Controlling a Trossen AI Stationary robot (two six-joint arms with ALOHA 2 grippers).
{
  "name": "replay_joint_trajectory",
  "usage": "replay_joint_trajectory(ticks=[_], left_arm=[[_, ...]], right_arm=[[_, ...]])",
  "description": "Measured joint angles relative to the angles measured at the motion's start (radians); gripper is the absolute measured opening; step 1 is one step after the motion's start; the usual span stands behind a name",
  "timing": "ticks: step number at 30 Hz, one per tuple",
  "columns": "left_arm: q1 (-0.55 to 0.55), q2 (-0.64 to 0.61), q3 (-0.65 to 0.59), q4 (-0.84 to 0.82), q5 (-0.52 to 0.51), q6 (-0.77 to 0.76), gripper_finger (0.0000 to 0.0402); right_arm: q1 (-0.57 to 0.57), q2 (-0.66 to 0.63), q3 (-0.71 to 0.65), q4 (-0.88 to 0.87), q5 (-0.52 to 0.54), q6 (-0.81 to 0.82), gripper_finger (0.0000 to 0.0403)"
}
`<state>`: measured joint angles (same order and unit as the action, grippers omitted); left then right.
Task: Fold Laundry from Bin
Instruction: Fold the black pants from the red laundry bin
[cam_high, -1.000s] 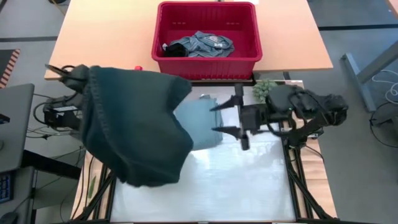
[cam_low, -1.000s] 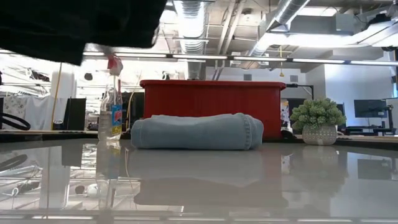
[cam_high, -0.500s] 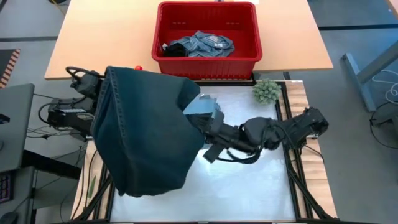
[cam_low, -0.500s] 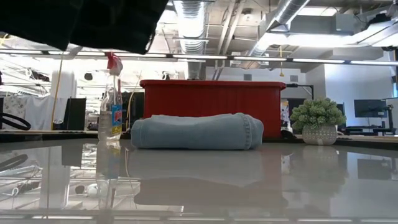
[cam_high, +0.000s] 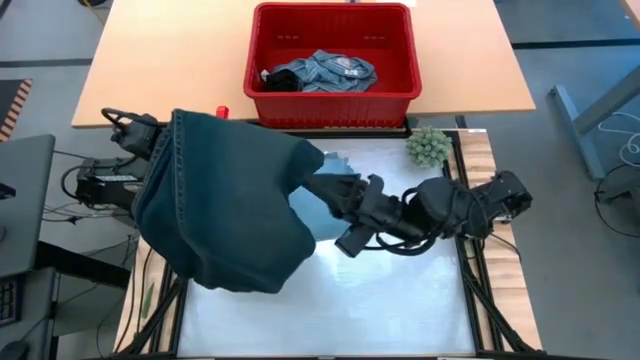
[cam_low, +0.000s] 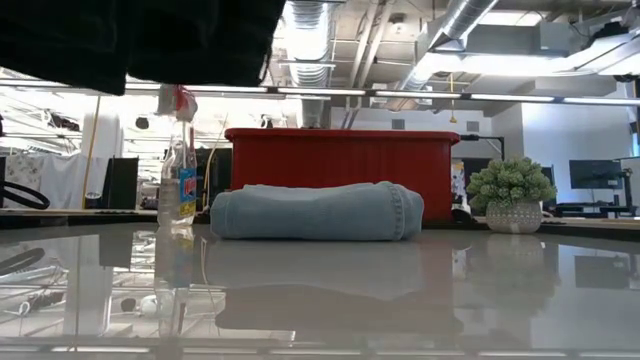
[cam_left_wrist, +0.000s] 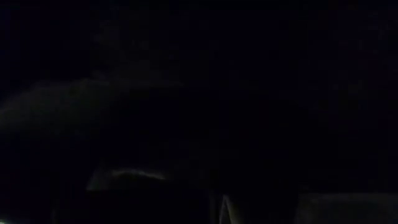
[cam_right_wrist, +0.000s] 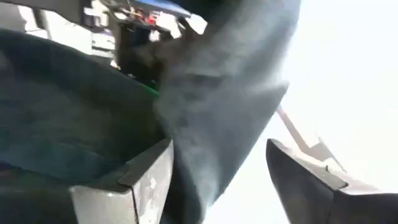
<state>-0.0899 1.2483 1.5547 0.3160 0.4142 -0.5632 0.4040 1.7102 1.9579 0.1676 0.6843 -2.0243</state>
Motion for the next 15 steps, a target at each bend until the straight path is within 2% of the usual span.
replay_joint_trajectory(ticks=[6, 12, 15], left_arm=[[-0.009, 0.010, 0.000, 0.055, 0.001, 0.002, 0.0000], [-0.009, 0.027, 0.001, 0.061, 0.027, -0.022, 0.0000], [-0.009, 0.033, 0.001, 0.009, 0.047, -0.024, 0.0000]], right_arm=[[-0.023, 0.013, -0.002, -0.059, -0.013, 0.004, 0.0281], [-0.044, 0.012, -0.002, -0.021, -0.112, 0.006, 0.0281], [-0.050, 0.013, -0.002, 0.034, -0.153, 0.007, 0.0281]])
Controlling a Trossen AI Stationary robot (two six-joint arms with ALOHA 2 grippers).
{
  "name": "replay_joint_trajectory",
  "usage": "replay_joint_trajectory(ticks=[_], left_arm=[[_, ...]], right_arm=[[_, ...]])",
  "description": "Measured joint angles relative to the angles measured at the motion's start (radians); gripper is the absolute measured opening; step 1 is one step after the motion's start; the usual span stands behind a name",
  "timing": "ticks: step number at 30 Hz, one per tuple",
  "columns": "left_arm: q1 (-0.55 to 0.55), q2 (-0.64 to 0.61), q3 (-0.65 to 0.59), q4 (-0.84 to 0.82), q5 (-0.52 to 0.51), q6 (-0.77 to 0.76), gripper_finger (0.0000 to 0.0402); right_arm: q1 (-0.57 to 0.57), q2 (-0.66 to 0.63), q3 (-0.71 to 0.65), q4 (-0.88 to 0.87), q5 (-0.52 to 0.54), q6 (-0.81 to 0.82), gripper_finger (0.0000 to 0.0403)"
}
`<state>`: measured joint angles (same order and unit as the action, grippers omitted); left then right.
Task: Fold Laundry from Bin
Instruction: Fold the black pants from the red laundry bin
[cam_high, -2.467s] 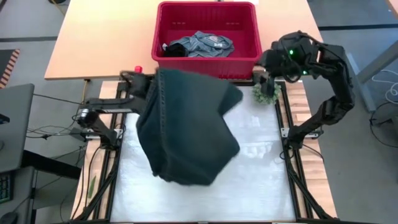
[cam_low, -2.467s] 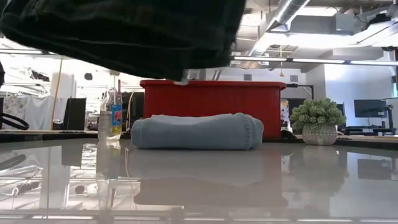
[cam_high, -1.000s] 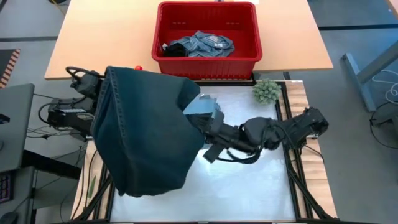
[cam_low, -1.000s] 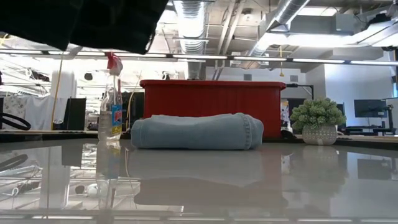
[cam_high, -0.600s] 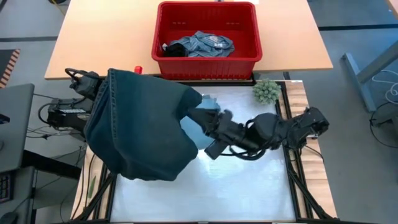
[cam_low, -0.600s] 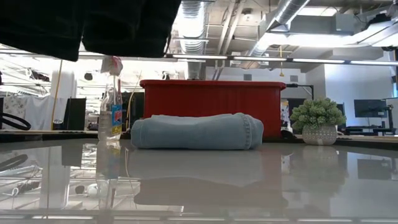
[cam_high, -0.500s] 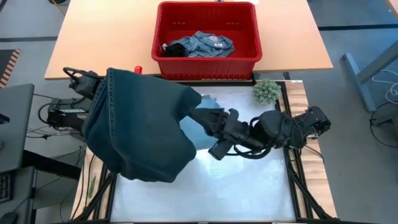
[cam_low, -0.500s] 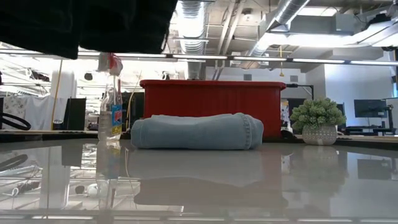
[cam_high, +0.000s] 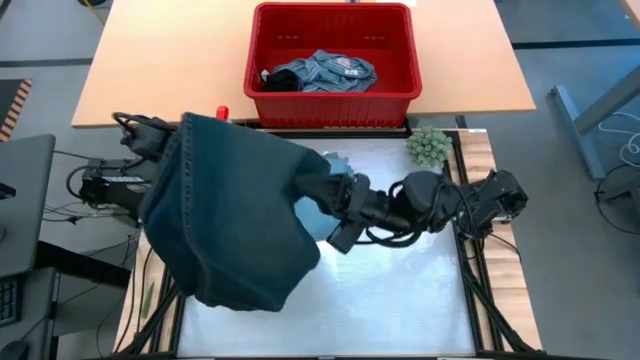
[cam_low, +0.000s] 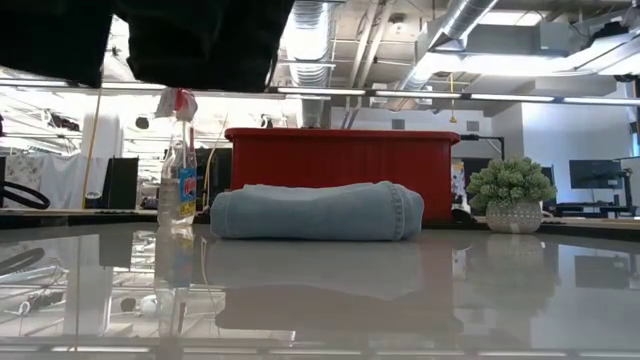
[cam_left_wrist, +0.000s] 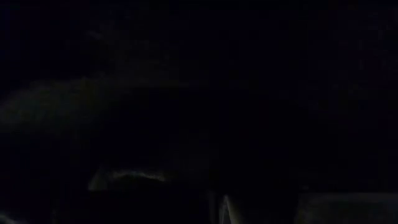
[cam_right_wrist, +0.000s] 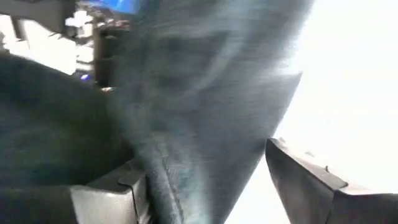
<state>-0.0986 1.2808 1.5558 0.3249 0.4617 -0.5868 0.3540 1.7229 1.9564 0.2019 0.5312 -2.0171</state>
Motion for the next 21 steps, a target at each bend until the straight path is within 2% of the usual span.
replay_joint_trajectory(ticks=[5, 10, 15, 18, 21], left_arm=[[-0.004, 0.020, 0.000, 0.033, 0.007, -0.004, 0.0000], [-0.015, 0.032, 0.000, 0.054, 0.034, -0.005, 0.0000], [-0.016, 0.032, 0.000, 0.035, 0.039, 0.022, 0.0000], [-0.017, 0.032, 0.000, 0.036, 0.050, 0.028, 0.0000], [-0.016, 0.031, 0.000, 0.035, 0.054, 0.036, 0.0000]], right_arm=[[-0.013, -0.001, 0.000, 0.028, -0.062, 0.024, 0.0281], [-0.037, 0.000, 0.000, 0.046, -0.101, 0.132, 0.0281], [-0.033, 0.000, 0.000, 0.169, -0.180, 0.267, 0.0270], [-0.033, 0.000, 0.000, 0.230, -0.192, 0.420, 0.0235], [-0.033, 0.000, 0.000, 0.242, -0.170, 0.568, 0.0163]])
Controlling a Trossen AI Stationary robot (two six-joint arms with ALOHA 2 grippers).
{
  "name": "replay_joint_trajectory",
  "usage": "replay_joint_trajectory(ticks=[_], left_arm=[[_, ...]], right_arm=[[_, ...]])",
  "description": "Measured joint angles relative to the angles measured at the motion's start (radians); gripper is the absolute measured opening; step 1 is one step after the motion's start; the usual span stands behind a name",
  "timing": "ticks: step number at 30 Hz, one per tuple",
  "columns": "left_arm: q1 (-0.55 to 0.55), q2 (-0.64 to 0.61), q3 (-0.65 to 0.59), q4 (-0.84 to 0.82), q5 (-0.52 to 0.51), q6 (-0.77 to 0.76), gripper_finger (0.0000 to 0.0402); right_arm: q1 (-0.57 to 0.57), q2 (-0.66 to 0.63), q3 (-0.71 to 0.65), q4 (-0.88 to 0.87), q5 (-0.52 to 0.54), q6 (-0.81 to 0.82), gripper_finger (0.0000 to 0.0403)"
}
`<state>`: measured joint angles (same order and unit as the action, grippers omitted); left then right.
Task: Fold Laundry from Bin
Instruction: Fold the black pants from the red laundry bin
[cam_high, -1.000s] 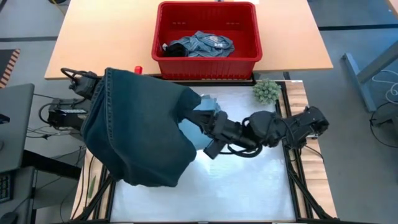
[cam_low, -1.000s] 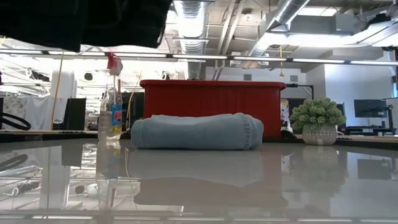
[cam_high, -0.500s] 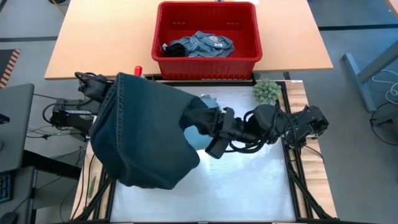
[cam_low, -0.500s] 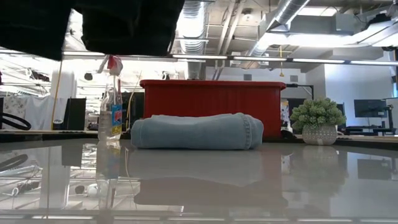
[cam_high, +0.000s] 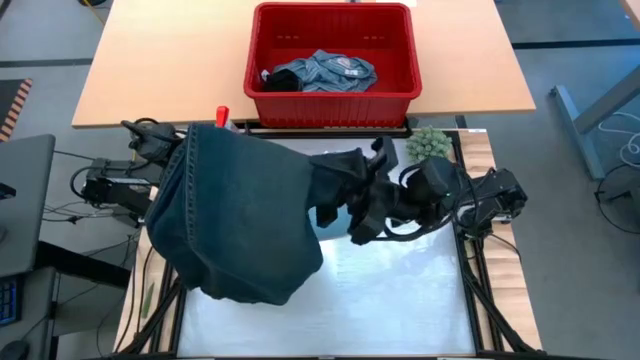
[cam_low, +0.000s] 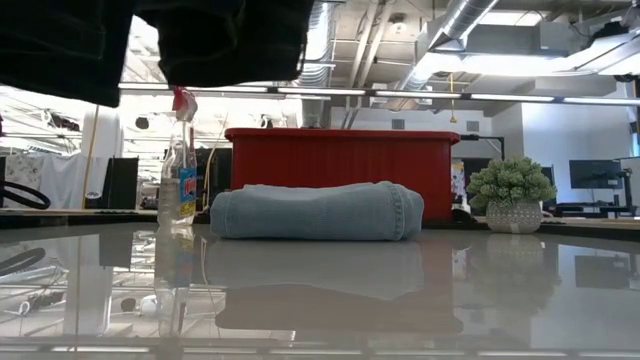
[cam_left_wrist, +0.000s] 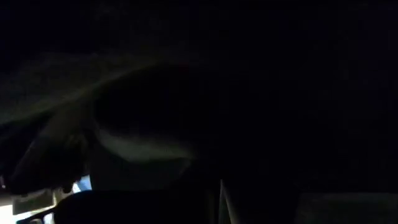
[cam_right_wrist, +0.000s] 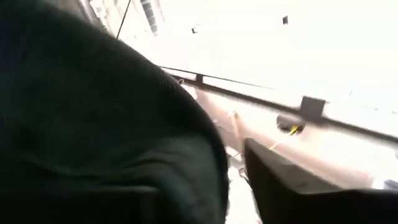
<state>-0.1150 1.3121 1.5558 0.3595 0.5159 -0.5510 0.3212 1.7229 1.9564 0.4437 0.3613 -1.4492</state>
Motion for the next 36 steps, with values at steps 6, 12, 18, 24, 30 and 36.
replay_joint_trajectory(ticks=[6, 12, 18, 24, 30, 36], left_arm=[[0.001, -0.007, 0.000, -0.043, 0.004, 0.022, 0.0012], [-0.001, -0.044, 0.000, -0.226, -0.021, 0.130, 0.0073], [-0.001, -0.097, 0.000, -0.561, -0.194, 0.274, 0.0149], [0.008, -0.119, 0.000, -0.775, -0.250, 0.318, 0.0198], [0.014, -0.136, 0.005, -0.942, -0.372, 0.303, 0.0197], [0.022, -0.099, 0.003, -0.814, -0.313, 0.285, 0.0194]], right_arm=[[0.037, -0.007, 0.000, -0.051, 0.088, 0.074, 0.0028], [0.098, -0.045, 0.021, -0.163, 0.172, 0.107, 0.0028], [0.077, -0.216, 0.035, -0.581, 0.168, 0.495, 0.0028], [0.006, -0.345, 0.035, -0.936, 0.059, 0.873, 0.0028], [0.030, -0.470, 0.044, -0.977, 0.056, 0.947, 0.0028], [0.065, -0.547, 0.045, -1.014, 0.063, 1.011, 0.0028]])
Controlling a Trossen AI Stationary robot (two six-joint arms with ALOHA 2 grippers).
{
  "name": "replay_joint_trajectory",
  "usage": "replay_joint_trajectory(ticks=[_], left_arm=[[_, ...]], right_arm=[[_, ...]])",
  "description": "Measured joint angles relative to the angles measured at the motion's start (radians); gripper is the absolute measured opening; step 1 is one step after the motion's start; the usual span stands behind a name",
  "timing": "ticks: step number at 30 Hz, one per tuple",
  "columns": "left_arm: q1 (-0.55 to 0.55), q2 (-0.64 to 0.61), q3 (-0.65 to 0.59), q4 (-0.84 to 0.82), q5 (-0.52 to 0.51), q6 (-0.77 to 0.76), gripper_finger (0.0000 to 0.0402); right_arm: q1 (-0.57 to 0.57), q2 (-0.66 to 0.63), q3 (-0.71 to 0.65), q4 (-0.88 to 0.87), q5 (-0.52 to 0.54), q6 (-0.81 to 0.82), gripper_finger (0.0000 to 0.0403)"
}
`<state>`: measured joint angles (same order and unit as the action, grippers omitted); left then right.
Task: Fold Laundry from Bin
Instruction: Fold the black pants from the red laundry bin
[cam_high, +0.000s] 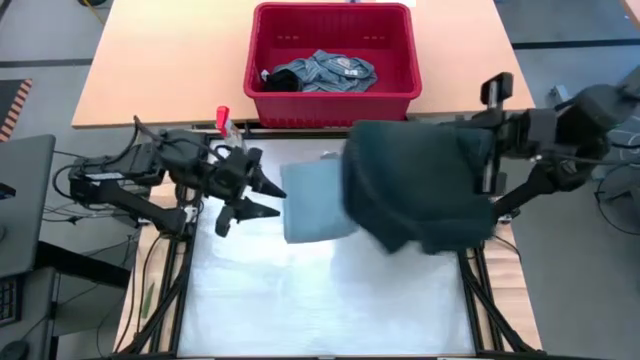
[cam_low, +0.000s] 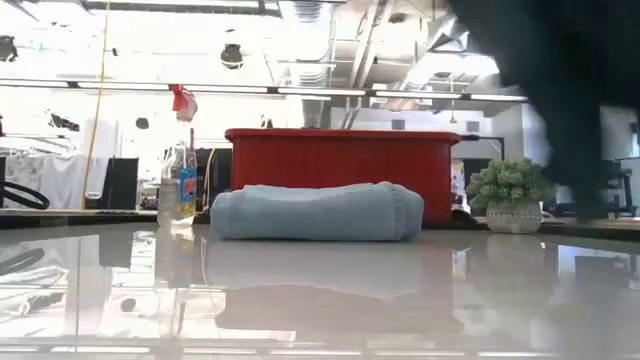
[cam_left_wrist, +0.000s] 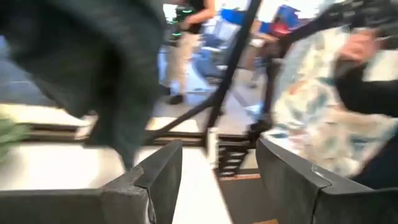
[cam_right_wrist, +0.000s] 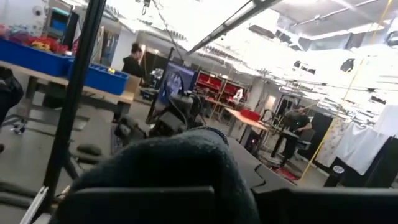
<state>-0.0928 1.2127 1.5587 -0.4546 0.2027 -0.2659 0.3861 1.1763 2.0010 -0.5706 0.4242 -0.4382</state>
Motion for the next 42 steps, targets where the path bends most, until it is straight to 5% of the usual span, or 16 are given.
replay_joint_trajectory(ticks=[4, 11, 17, 26, 33, 42], left_arm=[[-0.018, 0.098, -0.002, 0.156, 0.111, -0.077, 0.0194], [-0.056, 0.255, -0.005, 0.526, 0.065, -0.272, 0.0193], [-0.069, 0.256, -0.005, 0.438, -0.041, -0.351, 0.0195], [-0.094, 0.263, -0.170, 0.731, -0.059, -0.428, 0.0199], [-0.096, 0.212, -0.295, 0.729, -0.052, -0.501, 0.0199], [-0.123, 0.190, -0.395, 0.711, -0.221, -0.528, 0.0199]], right_arm=[[0.015, -0.006, -0.001, -0.033, 0.001, 0.014, 0.0028], [0.035, -0.004, -0.004, -0.104, 0.008, 0.015, 0.0028], [0.070, 0.003, -0.006, -0.160, 0.023, 0.038, 0.0028], [0.105, 0.007, -0.021, -0.181, 0.076, 0.041, 0.0028], [0.096, 0.008, -0.044, -0.189, 0.083, 0.043, 0.0028], [0.099, 0.009, -0.043, -0.186, 0.083, 0.072, 0.0028]])
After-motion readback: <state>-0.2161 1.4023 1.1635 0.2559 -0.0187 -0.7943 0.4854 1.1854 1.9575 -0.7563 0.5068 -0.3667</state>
